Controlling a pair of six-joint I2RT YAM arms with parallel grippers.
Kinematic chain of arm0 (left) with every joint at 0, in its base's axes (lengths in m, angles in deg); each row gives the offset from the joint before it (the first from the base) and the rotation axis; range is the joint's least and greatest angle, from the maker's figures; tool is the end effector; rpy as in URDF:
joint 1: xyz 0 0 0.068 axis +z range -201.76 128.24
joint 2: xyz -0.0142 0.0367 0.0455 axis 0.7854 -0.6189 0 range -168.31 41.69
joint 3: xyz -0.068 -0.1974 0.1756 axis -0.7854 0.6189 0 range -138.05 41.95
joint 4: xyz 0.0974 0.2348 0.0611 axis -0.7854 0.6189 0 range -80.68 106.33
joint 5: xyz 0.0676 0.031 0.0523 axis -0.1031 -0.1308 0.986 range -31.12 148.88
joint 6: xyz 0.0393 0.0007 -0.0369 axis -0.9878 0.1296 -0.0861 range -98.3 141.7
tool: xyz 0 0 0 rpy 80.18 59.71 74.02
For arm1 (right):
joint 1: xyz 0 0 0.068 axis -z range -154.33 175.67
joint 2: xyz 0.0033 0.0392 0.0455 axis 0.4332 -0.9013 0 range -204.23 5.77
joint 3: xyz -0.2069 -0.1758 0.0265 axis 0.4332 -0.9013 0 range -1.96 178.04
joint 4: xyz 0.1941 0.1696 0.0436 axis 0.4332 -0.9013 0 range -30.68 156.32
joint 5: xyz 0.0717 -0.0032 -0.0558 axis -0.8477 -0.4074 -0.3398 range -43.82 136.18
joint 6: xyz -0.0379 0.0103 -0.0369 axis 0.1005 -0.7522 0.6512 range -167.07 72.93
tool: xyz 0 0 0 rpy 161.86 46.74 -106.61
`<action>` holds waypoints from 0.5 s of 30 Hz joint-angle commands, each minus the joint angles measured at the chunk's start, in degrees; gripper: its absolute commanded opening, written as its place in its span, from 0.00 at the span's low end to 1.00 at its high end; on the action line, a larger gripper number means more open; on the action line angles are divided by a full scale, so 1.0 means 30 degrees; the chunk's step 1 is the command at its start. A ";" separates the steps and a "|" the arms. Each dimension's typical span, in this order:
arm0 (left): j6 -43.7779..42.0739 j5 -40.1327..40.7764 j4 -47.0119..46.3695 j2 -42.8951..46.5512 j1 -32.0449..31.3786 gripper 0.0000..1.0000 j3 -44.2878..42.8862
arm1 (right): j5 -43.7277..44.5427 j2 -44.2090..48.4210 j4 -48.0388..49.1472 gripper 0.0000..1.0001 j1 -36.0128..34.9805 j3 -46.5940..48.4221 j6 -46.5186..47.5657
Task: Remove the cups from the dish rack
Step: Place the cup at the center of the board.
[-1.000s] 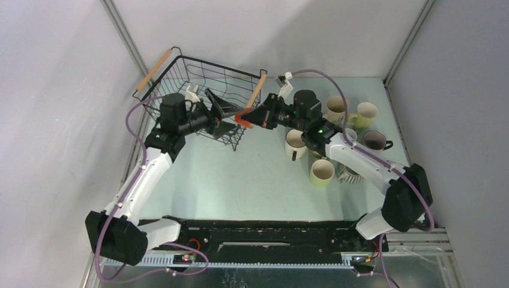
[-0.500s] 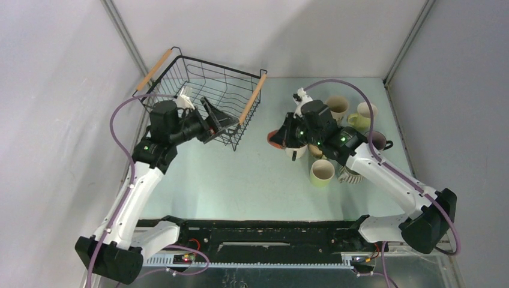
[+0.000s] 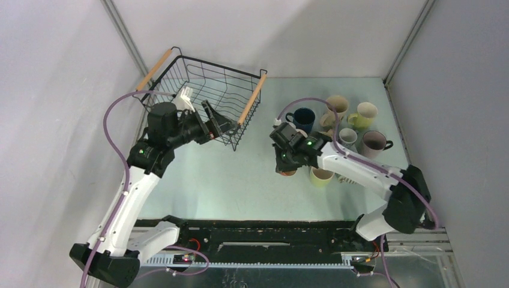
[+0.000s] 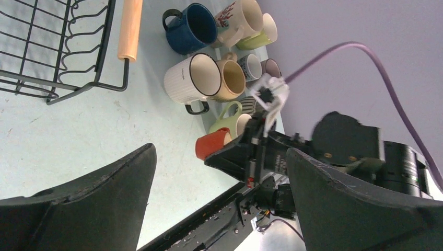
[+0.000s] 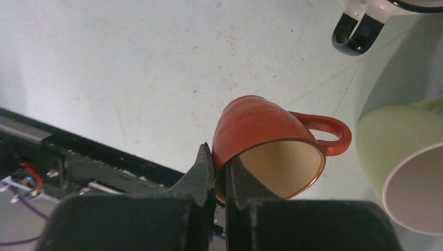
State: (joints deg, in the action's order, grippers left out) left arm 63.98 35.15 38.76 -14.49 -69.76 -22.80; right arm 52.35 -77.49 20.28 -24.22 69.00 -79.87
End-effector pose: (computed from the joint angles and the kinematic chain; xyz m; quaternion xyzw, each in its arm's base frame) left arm 0.1915 -0.0772 0.3907 -0.0554 0.8123 -0.4253 0.3952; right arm 0.1953 0.2258 0.2890 -0.1283 0.9522 0.1410 0.2386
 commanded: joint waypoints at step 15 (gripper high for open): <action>-0.1116 0.0496 0.0356 0.0264 -0.0131 1.00 -0.0886 | 0.3410 -0.5023 -0.0036 0.00 -0.0108 -0.0695 0.0417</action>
State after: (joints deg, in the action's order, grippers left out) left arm 62.15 36.24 40.37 -14.40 -69.76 -22.78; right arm 58.56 -92.03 20.32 -24.28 67.19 -79.28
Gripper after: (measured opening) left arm 0.996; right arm 0.044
